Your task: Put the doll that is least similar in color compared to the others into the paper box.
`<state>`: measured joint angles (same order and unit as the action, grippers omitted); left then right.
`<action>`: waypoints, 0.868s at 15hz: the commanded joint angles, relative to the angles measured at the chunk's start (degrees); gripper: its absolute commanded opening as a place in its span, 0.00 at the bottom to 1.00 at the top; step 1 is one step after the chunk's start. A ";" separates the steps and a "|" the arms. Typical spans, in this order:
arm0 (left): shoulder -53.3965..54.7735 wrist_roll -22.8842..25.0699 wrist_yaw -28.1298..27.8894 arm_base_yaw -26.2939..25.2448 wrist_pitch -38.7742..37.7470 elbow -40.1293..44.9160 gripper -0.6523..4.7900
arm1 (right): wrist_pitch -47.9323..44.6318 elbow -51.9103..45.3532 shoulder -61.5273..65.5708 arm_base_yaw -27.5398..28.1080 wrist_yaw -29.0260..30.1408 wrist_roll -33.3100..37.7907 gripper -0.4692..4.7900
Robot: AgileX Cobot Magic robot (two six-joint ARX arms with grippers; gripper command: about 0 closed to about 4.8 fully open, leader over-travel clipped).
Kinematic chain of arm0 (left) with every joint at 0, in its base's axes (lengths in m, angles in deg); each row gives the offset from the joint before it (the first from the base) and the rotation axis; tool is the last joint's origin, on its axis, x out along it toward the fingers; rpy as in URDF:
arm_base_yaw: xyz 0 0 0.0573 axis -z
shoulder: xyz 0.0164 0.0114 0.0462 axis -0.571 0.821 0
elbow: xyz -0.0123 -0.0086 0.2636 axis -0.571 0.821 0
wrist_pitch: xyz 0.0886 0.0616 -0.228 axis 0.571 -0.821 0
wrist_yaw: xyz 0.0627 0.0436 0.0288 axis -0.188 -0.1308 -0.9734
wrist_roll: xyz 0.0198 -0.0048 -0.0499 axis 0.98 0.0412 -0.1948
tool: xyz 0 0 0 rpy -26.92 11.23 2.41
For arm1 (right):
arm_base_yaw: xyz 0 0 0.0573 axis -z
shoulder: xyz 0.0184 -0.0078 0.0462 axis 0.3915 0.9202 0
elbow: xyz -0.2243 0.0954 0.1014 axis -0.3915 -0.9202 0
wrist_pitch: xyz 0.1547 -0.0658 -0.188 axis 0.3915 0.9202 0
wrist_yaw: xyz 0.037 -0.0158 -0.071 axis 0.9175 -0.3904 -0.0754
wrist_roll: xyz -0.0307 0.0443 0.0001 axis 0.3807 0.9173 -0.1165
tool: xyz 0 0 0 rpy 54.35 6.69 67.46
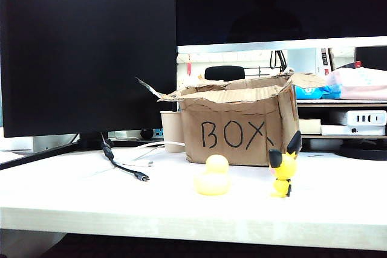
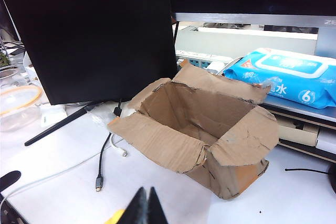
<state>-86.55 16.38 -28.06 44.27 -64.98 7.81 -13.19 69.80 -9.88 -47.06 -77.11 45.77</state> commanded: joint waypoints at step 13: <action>0.00 0.04 0.17 0.09 0.57 -0.04 0.11 | -0.83 0.24 -0.17 0.09 -0.31 -1.22 0.09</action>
<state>-86.55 16.41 -28.08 44.27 -64.98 7.81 -13.19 69.80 -9.90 -47.10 -77.11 45.77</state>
